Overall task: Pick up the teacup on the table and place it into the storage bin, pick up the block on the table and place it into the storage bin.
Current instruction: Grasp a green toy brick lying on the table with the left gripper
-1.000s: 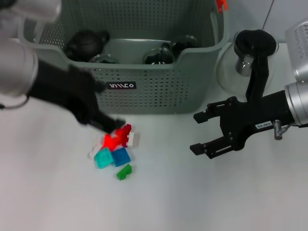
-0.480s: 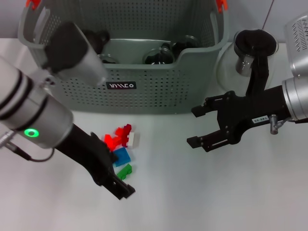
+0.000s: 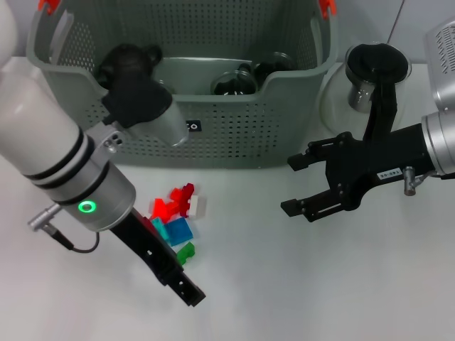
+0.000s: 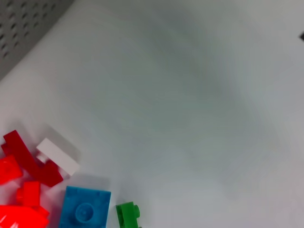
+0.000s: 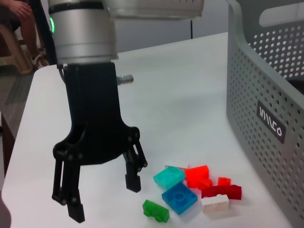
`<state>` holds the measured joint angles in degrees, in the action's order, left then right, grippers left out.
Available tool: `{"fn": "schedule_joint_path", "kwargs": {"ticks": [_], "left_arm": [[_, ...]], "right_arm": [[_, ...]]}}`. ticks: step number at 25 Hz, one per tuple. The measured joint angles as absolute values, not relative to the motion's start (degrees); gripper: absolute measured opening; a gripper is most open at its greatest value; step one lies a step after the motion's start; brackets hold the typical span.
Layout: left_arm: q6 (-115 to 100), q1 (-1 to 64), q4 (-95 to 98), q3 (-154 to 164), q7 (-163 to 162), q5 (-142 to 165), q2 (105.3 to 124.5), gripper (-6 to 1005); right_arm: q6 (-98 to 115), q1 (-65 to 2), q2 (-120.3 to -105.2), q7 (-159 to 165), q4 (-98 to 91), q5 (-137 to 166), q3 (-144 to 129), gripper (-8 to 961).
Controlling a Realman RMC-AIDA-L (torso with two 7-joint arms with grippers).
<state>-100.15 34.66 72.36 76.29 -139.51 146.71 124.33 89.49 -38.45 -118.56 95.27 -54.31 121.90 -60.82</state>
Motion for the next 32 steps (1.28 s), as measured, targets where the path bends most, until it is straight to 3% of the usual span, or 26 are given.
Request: {"fn": "schedule_joint_path", "kwargs": {"ticks": [32], "left_arm": [[-91.20,38.45,65.96,84.65,-149.74,151.63,124.41,947]], "right_arm": [[89.63,-37.81,-117.66,94.76,-54.31,121.99,-60.82,878]]}}
